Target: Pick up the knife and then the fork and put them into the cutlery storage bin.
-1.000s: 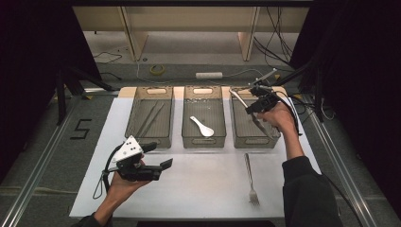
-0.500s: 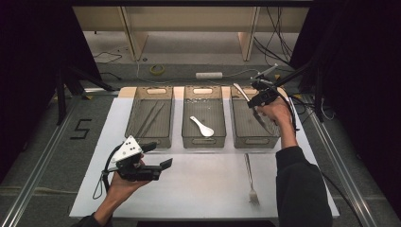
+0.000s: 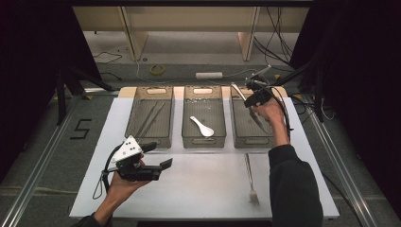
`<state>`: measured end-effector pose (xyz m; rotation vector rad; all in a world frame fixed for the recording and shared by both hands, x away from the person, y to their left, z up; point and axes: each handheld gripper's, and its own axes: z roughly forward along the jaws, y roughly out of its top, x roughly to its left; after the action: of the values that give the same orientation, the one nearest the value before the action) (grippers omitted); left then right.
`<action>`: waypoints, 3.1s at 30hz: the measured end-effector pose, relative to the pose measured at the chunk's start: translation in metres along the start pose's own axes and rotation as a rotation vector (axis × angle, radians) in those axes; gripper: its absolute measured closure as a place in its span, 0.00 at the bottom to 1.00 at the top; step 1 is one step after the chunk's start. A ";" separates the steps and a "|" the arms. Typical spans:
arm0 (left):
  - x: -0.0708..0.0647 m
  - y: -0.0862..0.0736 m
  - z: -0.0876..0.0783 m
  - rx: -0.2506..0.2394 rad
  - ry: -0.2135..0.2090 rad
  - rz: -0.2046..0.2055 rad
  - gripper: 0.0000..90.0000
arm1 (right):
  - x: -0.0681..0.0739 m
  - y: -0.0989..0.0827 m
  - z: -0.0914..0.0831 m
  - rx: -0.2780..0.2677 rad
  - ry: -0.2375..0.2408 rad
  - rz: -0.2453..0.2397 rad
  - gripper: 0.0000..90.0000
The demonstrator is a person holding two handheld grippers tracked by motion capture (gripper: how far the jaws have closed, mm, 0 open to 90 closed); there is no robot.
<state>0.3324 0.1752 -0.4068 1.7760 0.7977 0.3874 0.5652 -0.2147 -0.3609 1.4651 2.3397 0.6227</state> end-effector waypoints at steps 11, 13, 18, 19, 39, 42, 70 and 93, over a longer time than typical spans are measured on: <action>0.000 0.000 0.000 0.003 -0.002 0.007 0.18 | 0.003 0.001 0.006 -0.007 -0.024 0.005 0.90; 0.000 0.000 0.000 0.004 -0.001 0.006 0.18 | 0.002 0.000 0.006 -0.014 -0.026 0.008 0.90; 0.000 0.000 0.000 0.005 -0.002 0.007 0.18 | 0.001 -0.001 0.008 -0.028 -0.029 0.007 0.90; 0.000 0.000 0.000 0.005 -0.002 0.007 0.18 | 0.001 -0.002 0.008 -0.028 -0.028 0.007 0.90; 0.000 0.000 0.000 0.004 -0.003 0.006 0.18 | 0.002 -0.012 0.027 -0.004 -0.026 0.063 0.90; 0.000 0.000 0.000 0.001 -0.003 0.004 0.18 | 0.003 -0.013 0.030 0.003 -0.024 0.073 0.89; -0.001 0.000 0.001 0.006 -0.002 0.009 0.18 | 0.022 -0.028 -0.012 -0.089 0.101 -0.050 0.42; 0.001 -0.001 0.000 0.007 0.005 -0.004 0.18 | 0.069 -0.134 -0.048 -0.247 0.299 -0.169 0.30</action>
<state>0.3327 0.1757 -0.4080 1.7801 0.8065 0.3875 0.4100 -0.2126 -0.3904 1.1168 2.4604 1.1019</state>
